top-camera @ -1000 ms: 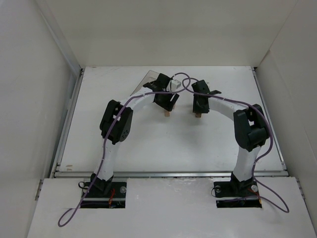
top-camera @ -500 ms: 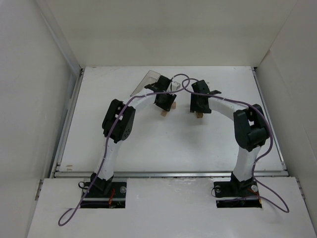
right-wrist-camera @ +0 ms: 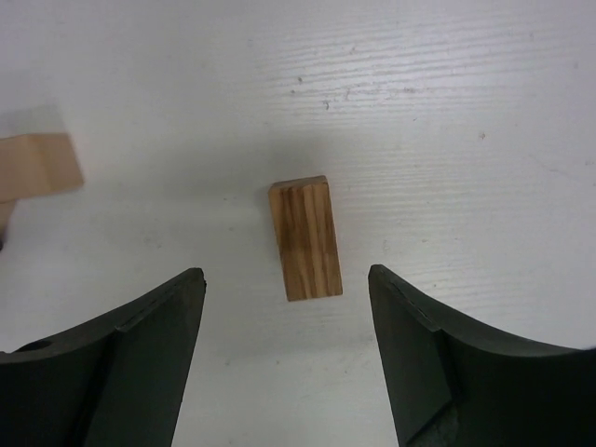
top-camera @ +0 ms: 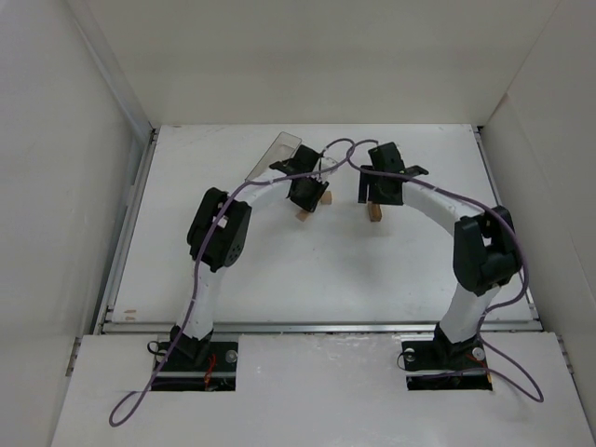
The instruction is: Build the wood block tower
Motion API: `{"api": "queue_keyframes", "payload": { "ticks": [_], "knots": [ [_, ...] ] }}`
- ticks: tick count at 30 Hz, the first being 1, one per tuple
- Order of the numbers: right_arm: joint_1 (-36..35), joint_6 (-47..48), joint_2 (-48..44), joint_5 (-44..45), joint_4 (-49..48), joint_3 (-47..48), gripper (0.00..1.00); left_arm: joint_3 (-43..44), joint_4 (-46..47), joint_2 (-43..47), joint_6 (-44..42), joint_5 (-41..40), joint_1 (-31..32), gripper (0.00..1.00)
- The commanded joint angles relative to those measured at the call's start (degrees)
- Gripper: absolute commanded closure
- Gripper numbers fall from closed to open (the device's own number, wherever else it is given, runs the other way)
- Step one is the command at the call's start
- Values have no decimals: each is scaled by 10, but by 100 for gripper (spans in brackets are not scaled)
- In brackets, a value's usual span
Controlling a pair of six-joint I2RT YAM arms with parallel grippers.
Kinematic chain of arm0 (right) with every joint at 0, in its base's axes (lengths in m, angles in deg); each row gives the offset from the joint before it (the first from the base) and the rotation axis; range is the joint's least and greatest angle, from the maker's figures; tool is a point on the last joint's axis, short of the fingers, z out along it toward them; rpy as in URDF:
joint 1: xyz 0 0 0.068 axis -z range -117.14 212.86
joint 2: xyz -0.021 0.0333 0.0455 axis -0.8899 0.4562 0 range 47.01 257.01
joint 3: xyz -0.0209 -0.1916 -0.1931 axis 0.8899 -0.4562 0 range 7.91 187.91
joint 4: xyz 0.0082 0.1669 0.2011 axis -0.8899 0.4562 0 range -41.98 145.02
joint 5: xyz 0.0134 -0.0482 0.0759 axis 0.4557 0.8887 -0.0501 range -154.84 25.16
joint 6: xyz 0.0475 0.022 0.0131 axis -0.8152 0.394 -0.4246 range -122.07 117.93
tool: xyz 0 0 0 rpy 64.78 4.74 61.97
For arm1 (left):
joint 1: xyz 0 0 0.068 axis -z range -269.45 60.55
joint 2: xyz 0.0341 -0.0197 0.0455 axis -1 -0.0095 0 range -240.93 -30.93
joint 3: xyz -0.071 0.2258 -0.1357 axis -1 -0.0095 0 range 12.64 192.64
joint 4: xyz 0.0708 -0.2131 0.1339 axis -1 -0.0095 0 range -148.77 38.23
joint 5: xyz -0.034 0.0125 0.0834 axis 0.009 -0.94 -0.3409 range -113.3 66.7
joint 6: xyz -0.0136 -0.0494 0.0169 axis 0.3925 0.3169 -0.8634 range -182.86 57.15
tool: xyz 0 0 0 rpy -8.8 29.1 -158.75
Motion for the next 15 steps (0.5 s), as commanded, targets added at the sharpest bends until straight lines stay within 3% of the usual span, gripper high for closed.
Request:
{"api": "queue_keyframes", "payload": {
  "ticks": [1,7,12,15],
  "knots": [
    [6,37,-80,-60,-27,-1,23,-35,-20,77,-56,-24,-2,100],
    [12,67,-197,-164,-76,-44,19,-77,2,220,-195,-22,-13,100],
    [12,83,-245,-293,-107,-56,19,-185,80,337,-319,94,-19,100],
    [12,65,-267,-356,-127,-63,21,-299,199,422,-357,204,-19,100]
  ]
}}
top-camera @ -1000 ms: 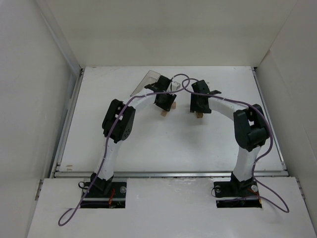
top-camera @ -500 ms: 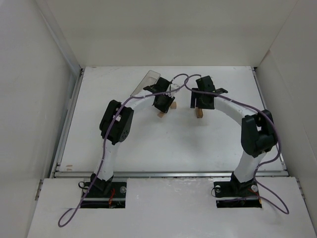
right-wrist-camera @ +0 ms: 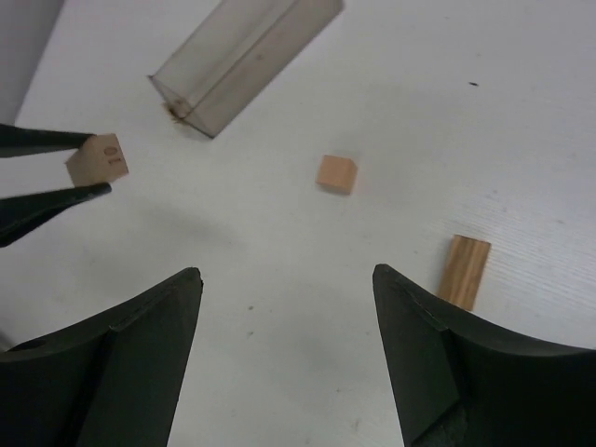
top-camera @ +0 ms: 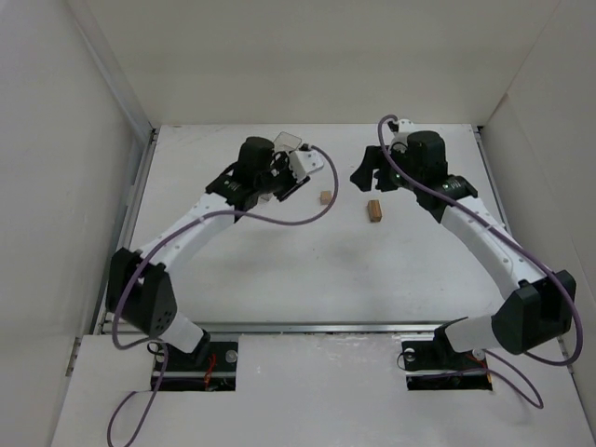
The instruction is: Build the wood block tower
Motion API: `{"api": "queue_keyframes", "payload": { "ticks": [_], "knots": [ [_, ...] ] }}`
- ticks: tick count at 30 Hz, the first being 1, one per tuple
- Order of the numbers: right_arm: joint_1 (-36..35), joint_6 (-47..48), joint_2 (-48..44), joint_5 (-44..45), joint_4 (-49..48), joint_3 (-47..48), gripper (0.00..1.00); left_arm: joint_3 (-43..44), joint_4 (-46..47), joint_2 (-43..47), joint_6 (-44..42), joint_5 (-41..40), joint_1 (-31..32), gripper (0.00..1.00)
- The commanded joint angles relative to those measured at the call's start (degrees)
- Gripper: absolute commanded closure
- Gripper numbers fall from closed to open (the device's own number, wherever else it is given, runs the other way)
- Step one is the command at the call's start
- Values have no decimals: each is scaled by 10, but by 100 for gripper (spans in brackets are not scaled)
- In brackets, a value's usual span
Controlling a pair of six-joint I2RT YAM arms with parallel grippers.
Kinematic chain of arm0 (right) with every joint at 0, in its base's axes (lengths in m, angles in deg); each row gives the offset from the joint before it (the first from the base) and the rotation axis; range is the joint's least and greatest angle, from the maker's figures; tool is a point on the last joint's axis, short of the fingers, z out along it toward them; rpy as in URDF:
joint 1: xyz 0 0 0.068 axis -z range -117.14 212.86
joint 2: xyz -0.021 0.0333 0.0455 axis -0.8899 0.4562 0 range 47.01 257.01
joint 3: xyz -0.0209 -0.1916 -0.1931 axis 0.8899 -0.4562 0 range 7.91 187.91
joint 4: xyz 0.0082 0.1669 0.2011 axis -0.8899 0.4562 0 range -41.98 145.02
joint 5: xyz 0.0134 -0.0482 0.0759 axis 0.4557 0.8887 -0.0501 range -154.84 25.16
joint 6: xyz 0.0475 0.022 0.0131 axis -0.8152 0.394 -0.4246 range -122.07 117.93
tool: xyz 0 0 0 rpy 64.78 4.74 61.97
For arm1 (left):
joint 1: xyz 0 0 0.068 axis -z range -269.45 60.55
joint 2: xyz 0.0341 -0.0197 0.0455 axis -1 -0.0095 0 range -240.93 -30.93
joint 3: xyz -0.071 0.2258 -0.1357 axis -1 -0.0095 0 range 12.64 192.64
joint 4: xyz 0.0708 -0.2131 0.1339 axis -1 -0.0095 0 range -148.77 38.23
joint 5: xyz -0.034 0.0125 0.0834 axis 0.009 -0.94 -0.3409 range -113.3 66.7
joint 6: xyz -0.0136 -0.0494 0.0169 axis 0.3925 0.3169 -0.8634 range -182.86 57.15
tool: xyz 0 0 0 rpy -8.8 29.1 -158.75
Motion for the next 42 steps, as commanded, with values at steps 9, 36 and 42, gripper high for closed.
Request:
{"api": "queue_keyframes", "payload": {
  "ticks": [9,36,42],
  "knots": [
    [-4,-56,-41,-210,-139,-64,30,-136,228,96,-44,218,45,100],
    [-45,-67,20,-220,-146,-28,88,-141,268,80,-26,205,62,100],
    [-50,-72,20,-189,-127,-17,100,-147,273,80,-10,193,67,85]
  ]
}}
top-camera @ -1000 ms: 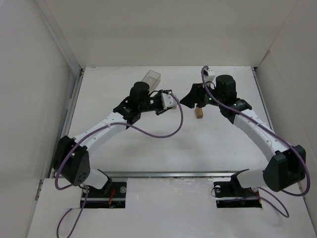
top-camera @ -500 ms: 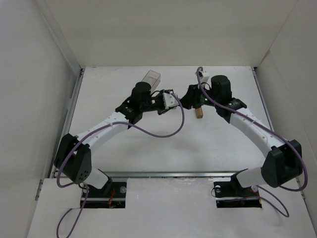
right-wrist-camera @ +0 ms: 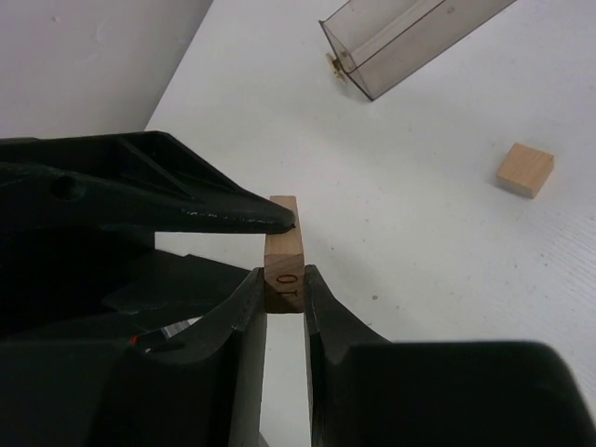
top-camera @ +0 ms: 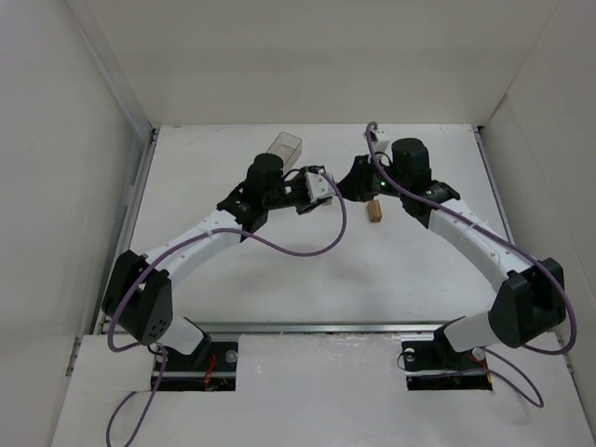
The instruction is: Build the wood block tower
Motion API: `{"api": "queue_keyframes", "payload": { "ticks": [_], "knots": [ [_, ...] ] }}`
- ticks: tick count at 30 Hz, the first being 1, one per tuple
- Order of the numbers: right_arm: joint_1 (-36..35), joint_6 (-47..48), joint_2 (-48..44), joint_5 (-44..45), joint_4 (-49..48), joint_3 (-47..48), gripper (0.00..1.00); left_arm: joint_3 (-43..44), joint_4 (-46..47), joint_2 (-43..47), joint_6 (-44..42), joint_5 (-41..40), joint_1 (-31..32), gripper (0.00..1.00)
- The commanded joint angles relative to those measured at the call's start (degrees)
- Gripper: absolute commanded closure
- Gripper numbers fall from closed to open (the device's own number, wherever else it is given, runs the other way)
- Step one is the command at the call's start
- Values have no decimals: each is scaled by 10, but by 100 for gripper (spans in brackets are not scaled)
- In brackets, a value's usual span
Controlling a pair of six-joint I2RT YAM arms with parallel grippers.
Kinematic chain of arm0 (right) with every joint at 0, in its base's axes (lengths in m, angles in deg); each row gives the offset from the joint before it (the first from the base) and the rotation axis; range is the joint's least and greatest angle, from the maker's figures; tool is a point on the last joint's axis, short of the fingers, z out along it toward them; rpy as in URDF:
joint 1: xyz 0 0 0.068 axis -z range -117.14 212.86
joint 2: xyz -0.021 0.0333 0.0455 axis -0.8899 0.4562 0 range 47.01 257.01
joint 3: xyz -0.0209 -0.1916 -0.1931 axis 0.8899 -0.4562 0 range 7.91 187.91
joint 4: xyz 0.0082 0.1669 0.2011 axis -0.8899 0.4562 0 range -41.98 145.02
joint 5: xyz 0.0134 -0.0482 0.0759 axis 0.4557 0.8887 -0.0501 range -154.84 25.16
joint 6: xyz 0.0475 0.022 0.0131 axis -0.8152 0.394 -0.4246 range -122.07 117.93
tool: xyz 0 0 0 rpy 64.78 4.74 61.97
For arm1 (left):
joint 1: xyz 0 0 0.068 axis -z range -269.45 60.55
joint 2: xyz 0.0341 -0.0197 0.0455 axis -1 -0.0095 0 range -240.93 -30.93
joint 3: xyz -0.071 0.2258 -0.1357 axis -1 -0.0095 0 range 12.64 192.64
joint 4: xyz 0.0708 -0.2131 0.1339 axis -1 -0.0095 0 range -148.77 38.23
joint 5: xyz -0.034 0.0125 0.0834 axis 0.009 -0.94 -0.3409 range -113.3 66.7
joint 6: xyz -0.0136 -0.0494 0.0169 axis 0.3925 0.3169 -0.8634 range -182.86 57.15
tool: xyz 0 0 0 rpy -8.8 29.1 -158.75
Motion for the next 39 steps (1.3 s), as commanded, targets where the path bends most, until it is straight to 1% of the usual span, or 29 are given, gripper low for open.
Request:
{"api": "queue_keyframes", "payload": {
  "ticks": [1,2,3,4,5,6,7,8,9,10,12,13,15,16,17,19,21,24,26,36,38,39],
  "knots": [
    [-17,8,3,37,-4,30,100,-3,40,8,21,16,9,67],
    [-17,8,3,57,6,41,100,-8,40,8,27,7,9,50],
    [-17,2,3,115,21,46,100,-8,40,14,27,-17,9,37],
    [-24,-6,3,154,61,54,100,-8,35,15,33,-34,9,19],
    [-33,-12,9,198,87,75,100,-18,35,23,38,-53,9,11],
    [-39,-19,24,246,114,87,100,-34,35,40,43,-72,9,6],
    [-45,-37,34,337,141,100,100,-47,35,51,43,-106,9,2],
    [-56,-45,45,375,190,110,100,-61,35,65,43,-120,9,1],
    [-62,-53,58,407,212,129,100,-89,29,78,38,-129,9,1],
    [-68,-59,89,446,229,137,100,-103,23,107,38,-129,-5,1],
    [-92,-65,120,473,265,156,100,-129,10,139,50,-129,-20,1],
    [-101,-72,153,487,273,162,100,-154,10,156,58,-129,-26,1],
    [-135,-86,190,544,308,180,100,-177,4,202,80,-135,-37,1],
    [-145,-93,209,564,326,208,100,-199,4,217,88,-141,-44,1],
    [-153,-102,249,583,344,226,100,-208,10,243,99,-165,-50,1],
    [-176,-122,282,619,383,266,100,-222,16,261,130,-191,-50,1],
    [-189,-122,311,631,389,281,100,-235,21,275,146,-227,-55,1],
    [-197,-122,327,631,394,294,100,-250,33,288,167,-251,-61,1],
    [-197,-122,327,626,394,294,100,-267,39,293,172,-257,-66,1],
    [-197,-127,327,607,394,294,100,-273,57,298,172,-257,-77,1],
    [-197,-127,322,600,386,285,100,-273,57,293,172,-257,-77,1],
    [-197,-127,315,586,367,275,100,-273,57,293,172,-251,-77,1]
  ]
}}
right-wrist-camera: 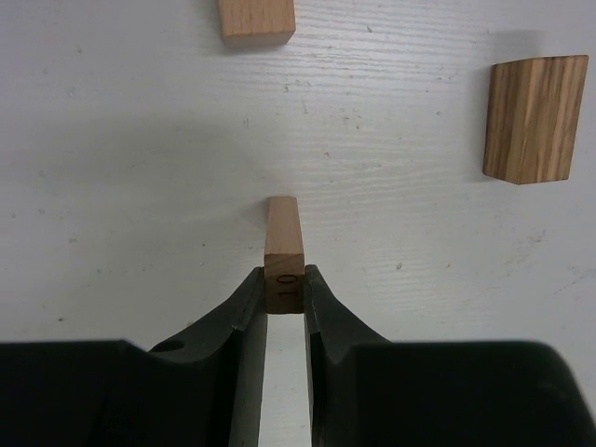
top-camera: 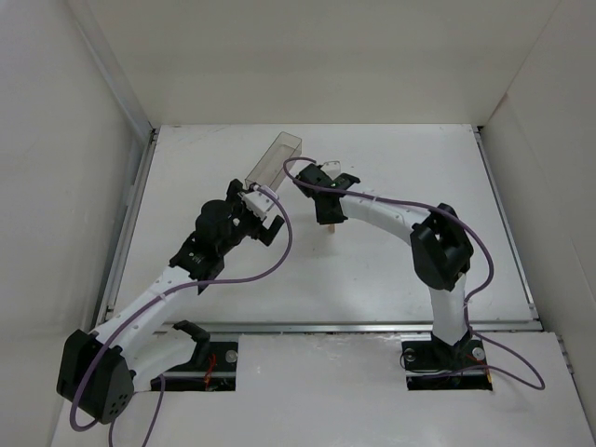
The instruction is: Build the wood block tower
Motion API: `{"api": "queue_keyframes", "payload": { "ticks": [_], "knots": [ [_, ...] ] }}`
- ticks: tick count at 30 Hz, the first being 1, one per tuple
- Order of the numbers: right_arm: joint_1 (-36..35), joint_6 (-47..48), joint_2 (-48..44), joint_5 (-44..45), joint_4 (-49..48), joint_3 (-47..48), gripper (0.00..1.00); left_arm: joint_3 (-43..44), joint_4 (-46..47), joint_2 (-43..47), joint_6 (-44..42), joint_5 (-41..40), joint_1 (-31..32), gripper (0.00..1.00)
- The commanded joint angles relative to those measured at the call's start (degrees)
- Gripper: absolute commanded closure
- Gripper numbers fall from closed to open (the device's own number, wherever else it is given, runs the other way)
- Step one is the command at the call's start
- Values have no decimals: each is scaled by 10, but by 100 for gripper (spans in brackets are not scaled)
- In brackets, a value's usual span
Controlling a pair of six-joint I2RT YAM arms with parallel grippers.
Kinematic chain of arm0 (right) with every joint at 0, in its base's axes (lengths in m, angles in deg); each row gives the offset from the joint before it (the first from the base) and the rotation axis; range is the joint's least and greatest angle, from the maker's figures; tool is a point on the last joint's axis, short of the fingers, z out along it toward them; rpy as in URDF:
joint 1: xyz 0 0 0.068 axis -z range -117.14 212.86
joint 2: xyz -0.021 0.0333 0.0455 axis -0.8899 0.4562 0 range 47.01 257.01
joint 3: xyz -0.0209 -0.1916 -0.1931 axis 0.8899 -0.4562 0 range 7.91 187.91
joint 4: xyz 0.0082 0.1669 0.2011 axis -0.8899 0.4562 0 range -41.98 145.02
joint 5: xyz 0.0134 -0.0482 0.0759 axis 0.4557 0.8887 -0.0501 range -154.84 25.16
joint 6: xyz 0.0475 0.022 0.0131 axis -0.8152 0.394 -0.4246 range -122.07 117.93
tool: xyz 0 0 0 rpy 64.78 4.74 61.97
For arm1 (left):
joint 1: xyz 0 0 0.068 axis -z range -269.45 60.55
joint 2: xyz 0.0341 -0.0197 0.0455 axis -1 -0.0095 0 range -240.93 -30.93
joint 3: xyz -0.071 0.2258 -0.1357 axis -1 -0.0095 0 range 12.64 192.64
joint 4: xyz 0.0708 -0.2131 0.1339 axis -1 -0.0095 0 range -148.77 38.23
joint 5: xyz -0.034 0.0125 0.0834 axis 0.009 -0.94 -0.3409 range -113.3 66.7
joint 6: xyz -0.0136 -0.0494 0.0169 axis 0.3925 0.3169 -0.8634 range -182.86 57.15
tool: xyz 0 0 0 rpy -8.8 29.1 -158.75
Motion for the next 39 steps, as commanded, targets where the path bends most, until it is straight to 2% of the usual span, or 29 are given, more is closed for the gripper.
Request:
{"api": "queue_keyframes", "payload": {
  "ticks": [1,12,16,17,20,26,30,31,35,39],
  "knots": [
    [5,-4,-24,-19,-27,-10,100,0,34,11,11,2,-3,1],
    [27,-4,-42,-47,-45,-41,100,5,34,11,6,8,-3,1],
    [27,-9,-48,-47,-45,-47,78,5,34,11,6,8,-3,1],
    [27,-9,-48,-47,-51,-47,69,5,34,11,6,8,-3,1],
    [27,-9,-48,-47,-51,-47,58,5,34,11,6,8,-3,1],
    [27,-9,-53,-47,-56,-47,44,5,34,11,0,8,-3,1],
    [33,2,-91,-52,-56,-35,30,5,34,11,-5,8,-3,1],
    [39,8,-105,-58,-62,-34,24,5,34,11,-5,8,-3,1],
    [68,25,-181,-65,-62,-13,18,5,34,11,-5,2,-3,1],
    [135,47,-218,-85,-57,-7,16,5,39,11,-10,-3,-3,1]
  ]
}}
